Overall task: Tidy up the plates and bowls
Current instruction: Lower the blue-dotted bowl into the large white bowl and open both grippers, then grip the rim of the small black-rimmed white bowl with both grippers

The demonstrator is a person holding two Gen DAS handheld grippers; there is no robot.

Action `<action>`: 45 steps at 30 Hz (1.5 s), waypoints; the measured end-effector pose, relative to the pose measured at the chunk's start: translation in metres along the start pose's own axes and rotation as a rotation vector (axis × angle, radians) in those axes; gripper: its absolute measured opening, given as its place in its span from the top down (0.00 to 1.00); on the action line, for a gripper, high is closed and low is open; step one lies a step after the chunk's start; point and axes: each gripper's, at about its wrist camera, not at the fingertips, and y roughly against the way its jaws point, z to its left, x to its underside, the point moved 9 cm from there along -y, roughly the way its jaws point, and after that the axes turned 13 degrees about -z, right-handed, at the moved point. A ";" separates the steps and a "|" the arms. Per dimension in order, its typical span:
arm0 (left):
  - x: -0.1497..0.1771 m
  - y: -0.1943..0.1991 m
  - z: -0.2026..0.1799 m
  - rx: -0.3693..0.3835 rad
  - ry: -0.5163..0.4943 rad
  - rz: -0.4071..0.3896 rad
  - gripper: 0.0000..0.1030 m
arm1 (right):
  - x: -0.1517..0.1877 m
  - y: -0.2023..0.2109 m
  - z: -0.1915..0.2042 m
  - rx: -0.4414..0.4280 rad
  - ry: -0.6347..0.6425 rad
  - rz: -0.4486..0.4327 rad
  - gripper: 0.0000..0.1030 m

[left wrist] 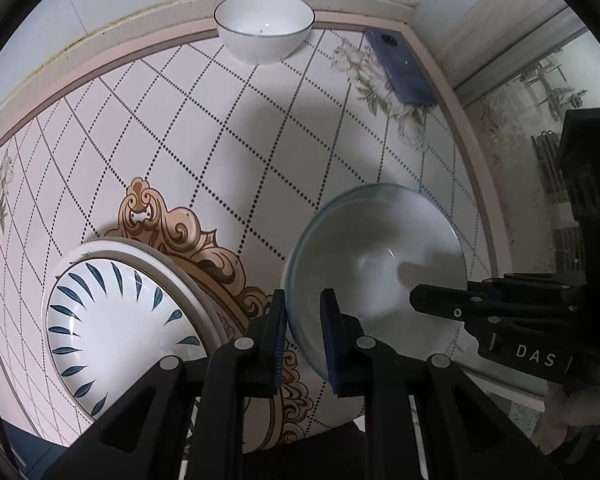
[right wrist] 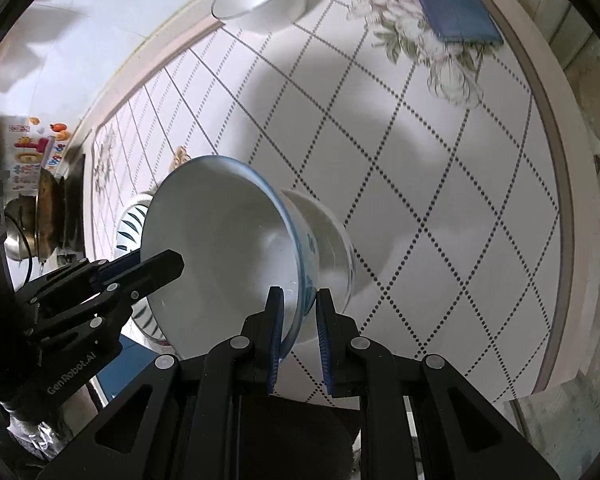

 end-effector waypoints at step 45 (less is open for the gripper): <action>-0.039 0.016 0.026 -0.025 0.095 -0.043 0.84 | -0.034 0.021 0.000 -0.029 0.016 0.022 0.69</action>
